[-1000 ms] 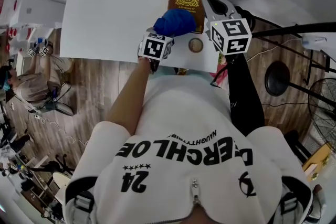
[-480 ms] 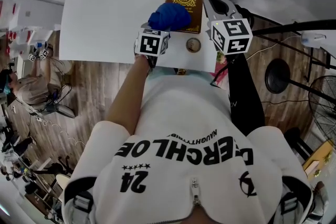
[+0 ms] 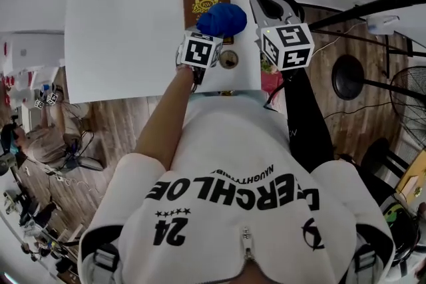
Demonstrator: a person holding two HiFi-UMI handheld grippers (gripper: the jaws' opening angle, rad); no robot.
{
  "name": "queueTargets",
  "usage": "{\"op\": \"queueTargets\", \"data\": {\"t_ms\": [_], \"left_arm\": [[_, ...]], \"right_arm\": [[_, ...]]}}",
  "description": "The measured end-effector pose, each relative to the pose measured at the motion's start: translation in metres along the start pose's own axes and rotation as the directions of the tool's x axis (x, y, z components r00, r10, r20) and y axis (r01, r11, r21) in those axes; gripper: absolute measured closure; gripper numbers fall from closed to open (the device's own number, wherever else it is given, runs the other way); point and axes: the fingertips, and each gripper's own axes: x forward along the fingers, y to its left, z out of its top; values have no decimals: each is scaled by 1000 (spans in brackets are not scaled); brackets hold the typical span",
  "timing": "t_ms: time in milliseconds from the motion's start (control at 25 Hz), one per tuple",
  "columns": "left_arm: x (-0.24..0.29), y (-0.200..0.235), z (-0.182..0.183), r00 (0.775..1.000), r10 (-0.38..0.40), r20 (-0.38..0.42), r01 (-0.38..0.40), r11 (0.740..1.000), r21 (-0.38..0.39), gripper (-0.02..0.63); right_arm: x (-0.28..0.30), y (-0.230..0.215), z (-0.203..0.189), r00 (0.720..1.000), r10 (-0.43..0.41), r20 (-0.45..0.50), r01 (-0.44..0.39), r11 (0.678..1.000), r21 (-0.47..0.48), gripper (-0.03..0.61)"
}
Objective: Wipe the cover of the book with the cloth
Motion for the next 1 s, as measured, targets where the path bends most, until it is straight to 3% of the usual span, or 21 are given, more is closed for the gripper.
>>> {"op": "queueTargets", "data": {"t_ms": [80, 240, 400, 600, 800, 1000], "left_arm": [[7, -5, -8, 999, -3, -41, 3, 1000, -2, 385], [7, -3, -9, 1000, -18, -21, 17, 1000, -26, 385], [-2, 21, -15, 1000, 18, -7, -19, 998, -64, 385], [-24, 58, -32, 995, 96, 11, -93, 984, -153, 385], [-39, 85, -49, 989, 148, 10, -140, 954, -264, 385], [-44, 85, -44, 987, 155, 30, -144, 960, -242, 385]], "right_arm": [[-4, -5, 1, 1000, -10, 2, 10, 1000, 3, 577], [-4, -10, 0, 1000, -13, -1, 13, 1000, 4, 577], [6, 0, 3, 1000, 5, -2, -5, 1000, -3, 577], [21, 22, 7, 998, 64, -7, -64, 998, -26, 577], [34, 39, 8, 994, 106, -16, -107, 993, -40, 577], [37, 45, 11, 993, 115, -13, -116, 992, -47, 577]]}}
